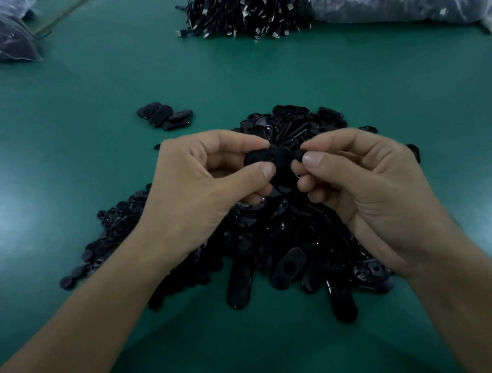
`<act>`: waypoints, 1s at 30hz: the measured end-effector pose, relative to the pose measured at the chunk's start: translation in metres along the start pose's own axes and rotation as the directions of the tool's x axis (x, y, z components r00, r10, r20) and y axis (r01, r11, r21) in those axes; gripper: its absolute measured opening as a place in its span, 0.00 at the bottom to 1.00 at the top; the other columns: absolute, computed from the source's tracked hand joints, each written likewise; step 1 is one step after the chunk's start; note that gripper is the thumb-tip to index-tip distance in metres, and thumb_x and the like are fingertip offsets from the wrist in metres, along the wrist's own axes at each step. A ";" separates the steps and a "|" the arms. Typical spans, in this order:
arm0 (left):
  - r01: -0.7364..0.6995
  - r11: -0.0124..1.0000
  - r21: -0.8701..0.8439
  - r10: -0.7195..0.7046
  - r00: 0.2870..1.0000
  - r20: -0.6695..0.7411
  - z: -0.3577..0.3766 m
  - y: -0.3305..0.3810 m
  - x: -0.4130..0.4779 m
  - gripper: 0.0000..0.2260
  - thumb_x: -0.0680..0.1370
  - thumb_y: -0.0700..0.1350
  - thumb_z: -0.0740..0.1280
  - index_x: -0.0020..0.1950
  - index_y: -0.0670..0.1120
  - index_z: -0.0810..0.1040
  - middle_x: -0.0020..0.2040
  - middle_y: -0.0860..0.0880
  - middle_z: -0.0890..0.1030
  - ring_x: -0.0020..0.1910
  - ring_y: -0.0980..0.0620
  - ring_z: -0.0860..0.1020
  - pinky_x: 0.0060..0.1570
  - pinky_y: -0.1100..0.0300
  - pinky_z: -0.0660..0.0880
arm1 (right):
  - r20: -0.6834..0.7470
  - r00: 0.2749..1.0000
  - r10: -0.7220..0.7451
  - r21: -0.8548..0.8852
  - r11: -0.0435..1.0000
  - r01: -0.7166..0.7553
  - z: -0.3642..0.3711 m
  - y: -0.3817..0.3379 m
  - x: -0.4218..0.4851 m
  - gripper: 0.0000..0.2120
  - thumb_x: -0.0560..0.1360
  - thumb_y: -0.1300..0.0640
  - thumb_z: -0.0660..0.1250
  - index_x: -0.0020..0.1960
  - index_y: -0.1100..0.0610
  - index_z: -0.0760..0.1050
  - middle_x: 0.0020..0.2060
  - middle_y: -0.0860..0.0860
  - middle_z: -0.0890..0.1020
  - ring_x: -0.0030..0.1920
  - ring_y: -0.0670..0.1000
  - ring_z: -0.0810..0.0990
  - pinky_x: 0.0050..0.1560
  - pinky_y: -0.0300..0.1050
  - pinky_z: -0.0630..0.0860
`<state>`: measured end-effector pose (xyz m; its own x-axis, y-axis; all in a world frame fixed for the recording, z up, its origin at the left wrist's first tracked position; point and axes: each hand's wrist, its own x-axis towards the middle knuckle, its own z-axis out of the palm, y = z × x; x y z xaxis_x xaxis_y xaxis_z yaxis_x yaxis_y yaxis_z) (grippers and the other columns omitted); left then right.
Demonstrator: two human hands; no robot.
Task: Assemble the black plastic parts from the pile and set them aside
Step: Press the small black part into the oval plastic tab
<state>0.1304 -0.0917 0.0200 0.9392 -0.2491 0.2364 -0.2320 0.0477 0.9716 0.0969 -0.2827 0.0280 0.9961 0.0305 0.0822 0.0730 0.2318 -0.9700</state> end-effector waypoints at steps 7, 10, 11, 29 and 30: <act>0.002 1.000 -0.021 -0.002 1.000 0.011 0.002 0.003 -0.001 0.09 0.71 0.38 0.77 0.50 0.46 0.84 0.36 0.47 0.86 0.34 0.52 0.85 0.36 0.65 0.80 | -0.036 0.999 0.030 0.033 0.999 -0.028 0.003 0.000 -0.001 0.07 0.65 0.60 0.75 0.42 0.54 0.85 0.38 0.58 0.86 0.34 0.49 0.84 0.35 0.36 0.78; 0.006 1.000 -0.026 -0.006 1.000 0.007 0.001 0.003 -0.001 0.09 0.71 0.37 0.77 0.49 0.46 0.84 0.35 0.47 0.85 0.33 0.52 0.85 0.36 0.64 0.80 | -0.048 0.999 0.003 -0.024 1.000 -0.004 0.004 0.001 -0.002 0.09 0.65 0.59 0.75 0.46 0.56 0.86 0.38 0.59 0.86 0.35 0.50 0.84 0.36 0.36 0.79; 0.009 1.000 -0.027 -0.008 1.000 0.007 0.001 0.003 -0.001 0.09 0.71 0.37 0.77 0.49 0.46 0.84 0.35 0.46 0.85 0.33 0.52 0.85 0.36 0.64 0.80 | -0.055 0.998 -0.016 -0.054 0.998 0.013 0.004 0.002 -0.001 0.08 0.66 0.59 0.75 0.45 0.56 0.86 0.38 0.59 0.86 0.35 0.50 0.84 0.37 0.37 0.79; 0.072 0.996 -0.058 -0.070 0.997 0.041 0.004 0.006 -0.002 0.11 0.67 0.39 0.76 0.49 0.44 0.84 0.37 0.44 0.86 0.35 0.50 0.85 0.37 0.62 0.81 | -0.074 0.955 -0.286 -0.494 0.843 0.214 0.010 0.007 -0.003 0.05 0.75 0.59 0.74 0.45 0.49 0.83 0.38 0.47 0.86 0.38 0.46 0.83 0.41 0.37 0.79; 0.070 0.996 -0.051 -0.068 0.997 0.044 0.005 0.006 -0.002 0.12 0.67 0.40 0.76 0.49 0.44 0.83 0.37 0.45 0.86 0.36 0.51 0.85 0.37 0.62 0.81 | -0.061 0.960 -0.274 -0.479 0.851 0.213 0.011 0.007 -0.003 0.04 0.75 0.59 0.74 0.45 0.50 0.83 0.38 0.46 0.86 0.38 0.45 0.83 0.40 0.36 0.79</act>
<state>0.1253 -0.0960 0.0252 0.9408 -0.2936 0.1695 -0.1527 0.0794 0.9851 0.0937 -0.2700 0.0234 0.9391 -0.0937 0.3307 0.2971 -0.2623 -0.9181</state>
